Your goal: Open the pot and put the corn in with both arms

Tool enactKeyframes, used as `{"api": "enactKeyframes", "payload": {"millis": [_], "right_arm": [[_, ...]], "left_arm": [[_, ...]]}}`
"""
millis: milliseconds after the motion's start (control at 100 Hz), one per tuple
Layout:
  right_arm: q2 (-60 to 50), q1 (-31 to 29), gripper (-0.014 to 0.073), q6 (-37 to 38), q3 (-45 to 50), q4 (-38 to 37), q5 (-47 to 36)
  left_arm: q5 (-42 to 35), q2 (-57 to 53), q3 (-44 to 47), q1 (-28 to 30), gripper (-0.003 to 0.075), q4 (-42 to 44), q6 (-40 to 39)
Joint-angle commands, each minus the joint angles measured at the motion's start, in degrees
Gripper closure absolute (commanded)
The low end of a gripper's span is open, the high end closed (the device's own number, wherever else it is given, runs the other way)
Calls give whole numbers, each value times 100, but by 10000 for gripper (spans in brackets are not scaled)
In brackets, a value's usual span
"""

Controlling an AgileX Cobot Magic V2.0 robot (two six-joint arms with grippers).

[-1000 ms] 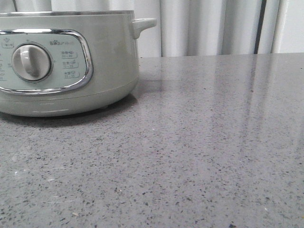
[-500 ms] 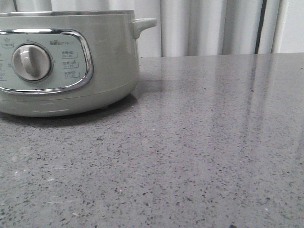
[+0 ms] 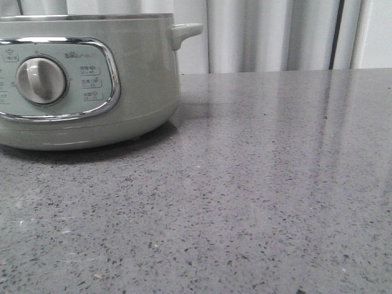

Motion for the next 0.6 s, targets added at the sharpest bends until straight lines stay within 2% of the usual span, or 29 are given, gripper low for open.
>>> {"api": "enactKeyframes", "payload": {"millis": [0,140,230,440,590], "right_arm": [[40,-10,657,-44,-145,-70,-449],[40,-10,657,-44,-145,-70,-449],[40,-10,657,-44,-145,-70,-449],[40,-10,657,-44,-145,-70,-449],[40,-10,657,-44,-145,-70,-449]], "left_arm": [[-531,-176,318,-45,741,322,-220],[-1075,-641,1074,-45,741,1410,-1660],[-1122,-819,1312,-45,741,2005,-2421],[-880,-1025,1698,-45,741,2059,-2989],[-718,-1072,1838,-45,741,1990,-3065]]}}
